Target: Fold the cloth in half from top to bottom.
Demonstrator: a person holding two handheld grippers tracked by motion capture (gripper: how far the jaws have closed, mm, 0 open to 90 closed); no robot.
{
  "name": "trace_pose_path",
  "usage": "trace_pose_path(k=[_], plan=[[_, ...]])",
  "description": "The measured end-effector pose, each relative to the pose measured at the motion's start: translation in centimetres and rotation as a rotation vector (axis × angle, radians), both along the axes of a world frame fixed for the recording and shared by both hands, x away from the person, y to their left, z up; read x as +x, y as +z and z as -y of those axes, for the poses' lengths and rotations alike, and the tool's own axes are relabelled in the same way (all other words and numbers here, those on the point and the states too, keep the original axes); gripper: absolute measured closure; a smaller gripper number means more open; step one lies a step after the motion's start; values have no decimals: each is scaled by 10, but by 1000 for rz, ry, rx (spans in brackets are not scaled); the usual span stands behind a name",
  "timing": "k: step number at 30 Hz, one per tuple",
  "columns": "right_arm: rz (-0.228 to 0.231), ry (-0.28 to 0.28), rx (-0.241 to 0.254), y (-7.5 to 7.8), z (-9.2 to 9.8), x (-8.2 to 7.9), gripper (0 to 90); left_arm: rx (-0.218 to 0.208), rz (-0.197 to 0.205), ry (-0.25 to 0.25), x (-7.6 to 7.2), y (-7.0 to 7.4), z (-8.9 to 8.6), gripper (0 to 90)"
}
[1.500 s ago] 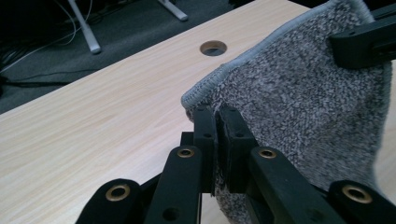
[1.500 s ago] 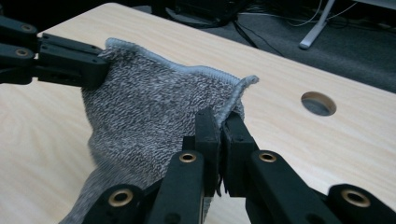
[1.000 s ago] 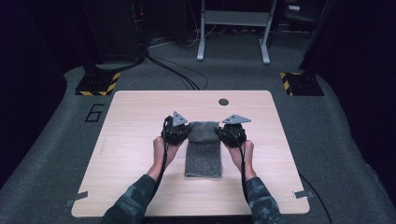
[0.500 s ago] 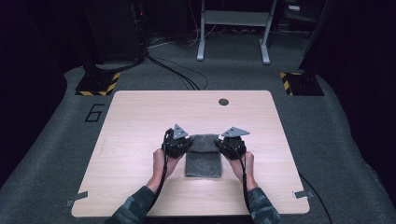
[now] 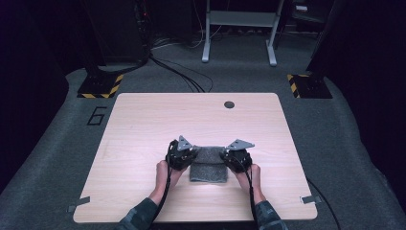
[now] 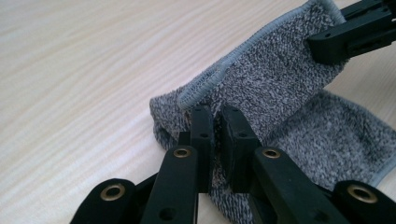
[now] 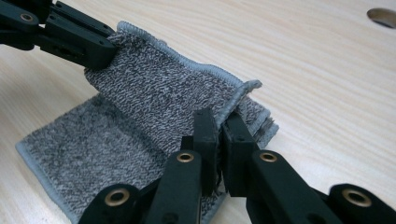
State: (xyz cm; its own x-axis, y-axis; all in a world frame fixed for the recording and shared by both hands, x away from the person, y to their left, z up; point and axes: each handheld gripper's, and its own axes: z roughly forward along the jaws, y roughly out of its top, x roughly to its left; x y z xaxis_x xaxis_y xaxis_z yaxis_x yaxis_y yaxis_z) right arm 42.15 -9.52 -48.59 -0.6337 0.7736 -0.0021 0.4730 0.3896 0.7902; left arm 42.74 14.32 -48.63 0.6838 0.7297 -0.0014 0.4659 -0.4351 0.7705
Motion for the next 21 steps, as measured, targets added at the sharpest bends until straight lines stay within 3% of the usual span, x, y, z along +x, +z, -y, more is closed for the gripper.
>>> trace_pose_path(k=[5,14,19,21], plan=[[-18,6,-10,-9,1,-3,851,-3,-17,7,-3,-6,-4,816],[-18,20,-3,-6,8,-26,777,-26,-63,-36,-24,-9,-12,683],[-36,37,1,-5,14,-43,646,-33,-96,-44,-38,-8,-18,513],[-41,36,14,-4,21,-49,584,-35,-76,-41,-44,-4,-25,460]])
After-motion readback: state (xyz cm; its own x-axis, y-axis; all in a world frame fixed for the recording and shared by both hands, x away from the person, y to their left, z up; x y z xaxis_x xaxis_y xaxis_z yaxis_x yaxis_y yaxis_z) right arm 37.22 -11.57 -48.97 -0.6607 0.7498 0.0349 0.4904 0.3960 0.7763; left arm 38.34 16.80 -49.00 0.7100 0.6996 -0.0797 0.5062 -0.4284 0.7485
